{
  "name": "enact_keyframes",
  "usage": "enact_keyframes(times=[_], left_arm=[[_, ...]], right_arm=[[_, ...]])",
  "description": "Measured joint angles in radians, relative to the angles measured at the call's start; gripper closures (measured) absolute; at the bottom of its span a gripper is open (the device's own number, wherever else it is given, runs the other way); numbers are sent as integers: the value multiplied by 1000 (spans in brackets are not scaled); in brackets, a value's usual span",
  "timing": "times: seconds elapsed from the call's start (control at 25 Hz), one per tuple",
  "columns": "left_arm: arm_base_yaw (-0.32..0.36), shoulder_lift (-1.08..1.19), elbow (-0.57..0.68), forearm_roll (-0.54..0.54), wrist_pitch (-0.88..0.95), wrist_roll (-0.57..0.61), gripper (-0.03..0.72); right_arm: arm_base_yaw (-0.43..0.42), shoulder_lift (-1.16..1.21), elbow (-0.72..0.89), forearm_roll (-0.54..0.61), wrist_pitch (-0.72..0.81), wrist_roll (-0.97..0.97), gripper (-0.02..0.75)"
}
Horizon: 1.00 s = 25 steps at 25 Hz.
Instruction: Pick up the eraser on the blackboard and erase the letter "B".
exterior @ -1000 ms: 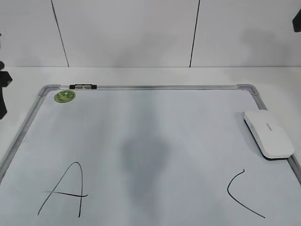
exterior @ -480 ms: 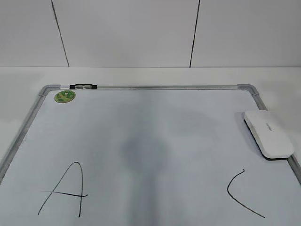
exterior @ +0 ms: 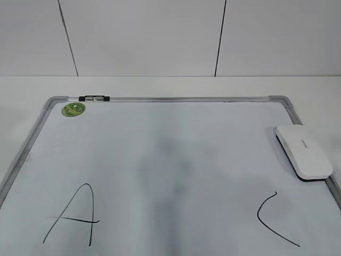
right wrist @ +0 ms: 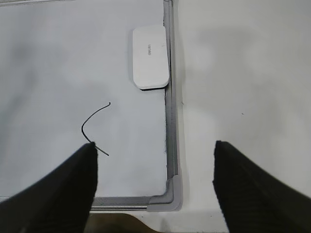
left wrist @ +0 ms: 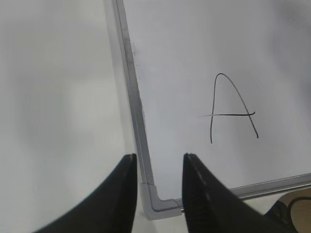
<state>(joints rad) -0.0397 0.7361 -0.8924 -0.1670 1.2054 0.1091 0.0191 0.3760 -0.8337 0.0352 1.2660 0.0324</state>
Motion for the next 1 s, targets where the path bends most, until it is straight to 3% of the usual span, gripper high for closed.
enact_keyframes(times=[0.24, 0.44, 0.64, 1.0], left_arm=[[0, -231, 149, 0, -23, 20, 452], [0, -387, 258, 4, -21, 55, 452], [0, -522, 343, 16, -60, 80, 452], [0, -719, 363, 16, -82, 83, 453]], right_arm=[[0, -143, 125, -6, -1, -2, 166], [0, -265, 227, -27, -118, -32, 166], [0, -350, 304, -35, -138, -54, 166], [0, -394, 337, -35, -122, -58, 166]])
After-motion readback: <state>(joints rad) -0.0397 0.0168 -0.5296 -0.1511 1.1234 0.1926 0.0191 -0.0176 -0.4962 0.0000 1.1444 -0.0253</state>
